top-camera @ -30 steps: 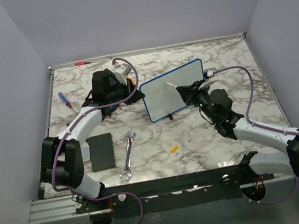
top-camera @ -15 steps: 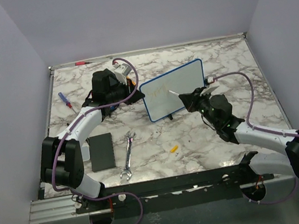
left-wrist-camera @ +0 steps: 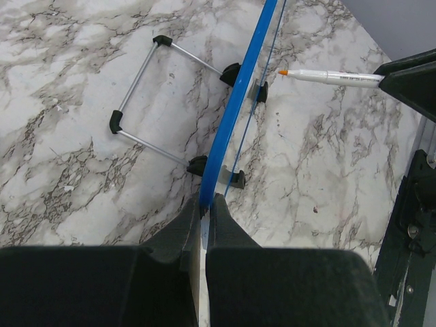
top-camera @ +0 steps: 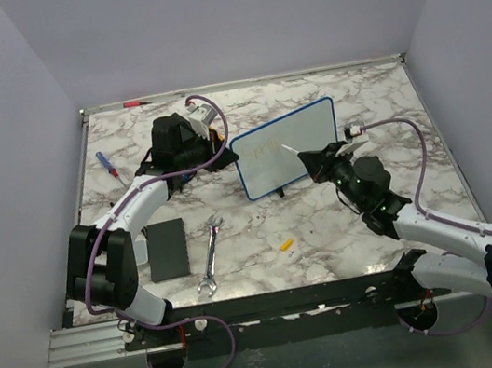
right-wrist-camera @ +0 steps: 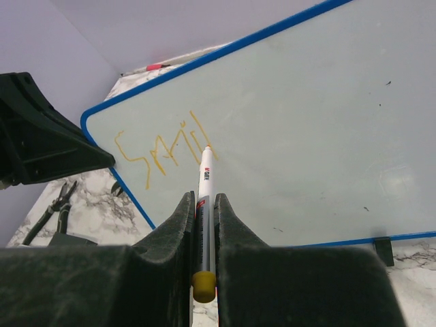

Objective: Write a sentence on the whiteboard

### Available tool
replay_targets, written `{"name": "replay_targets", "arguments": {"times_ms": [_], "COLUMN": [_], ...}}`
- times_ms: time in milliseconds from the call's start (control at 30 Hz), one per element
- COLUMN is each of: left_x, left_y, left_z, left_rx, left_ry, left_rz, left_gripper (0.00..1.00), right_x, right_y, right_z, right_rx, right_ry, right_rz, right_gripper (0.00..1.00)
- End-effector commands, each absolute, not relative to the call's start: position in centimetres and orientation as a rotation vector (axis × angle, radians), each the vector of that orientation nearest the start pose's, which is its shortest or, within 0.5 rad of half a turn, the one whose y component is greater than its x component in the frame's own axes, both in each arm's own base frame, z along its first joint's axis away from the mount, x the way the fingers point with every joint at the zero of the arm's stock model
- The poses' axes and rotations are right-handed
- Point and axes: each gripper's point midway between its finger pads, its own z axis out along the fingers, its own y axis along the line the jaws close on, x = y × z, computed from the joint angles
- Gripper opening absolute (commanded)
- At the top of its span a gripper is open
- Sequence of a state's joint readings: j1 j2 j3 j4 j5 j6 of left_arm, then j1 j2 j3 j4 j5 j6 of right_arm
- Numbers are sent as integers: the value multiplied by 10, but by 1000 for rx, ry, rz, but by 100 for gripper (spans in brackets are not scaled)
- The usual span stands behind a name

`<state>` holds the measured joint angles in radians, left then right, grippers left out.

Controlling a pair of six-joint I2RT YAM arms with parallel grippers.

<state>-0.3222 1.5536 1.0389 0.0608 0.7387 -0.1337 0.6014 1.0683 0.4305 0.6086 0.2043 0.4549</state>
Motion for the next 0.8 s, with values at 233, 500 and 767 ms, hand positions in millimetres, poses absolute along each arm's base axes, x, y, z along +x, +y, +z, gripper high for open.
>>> {"name": "replay_targets", "arguments": {"times_ms": [233,500,767], "left_x": [356,356,355], "left_y": [-248,-249,-250], "left_z": [190,190,191], "left_rx": [669,671,674], "left_ry": [1921,1921,1919], "left_rz": [-1011,-1011,-1012], "left_gripper": [0,0,0], "right_x": [328,333,337], "right_y": [194,196,193], "right_z": [207,210,205], "right_rx": [56,52,61], "right_ry": [1630,1620,1631], "right_rz": [608,598,569], "right_gripper": [1,1,1]}}
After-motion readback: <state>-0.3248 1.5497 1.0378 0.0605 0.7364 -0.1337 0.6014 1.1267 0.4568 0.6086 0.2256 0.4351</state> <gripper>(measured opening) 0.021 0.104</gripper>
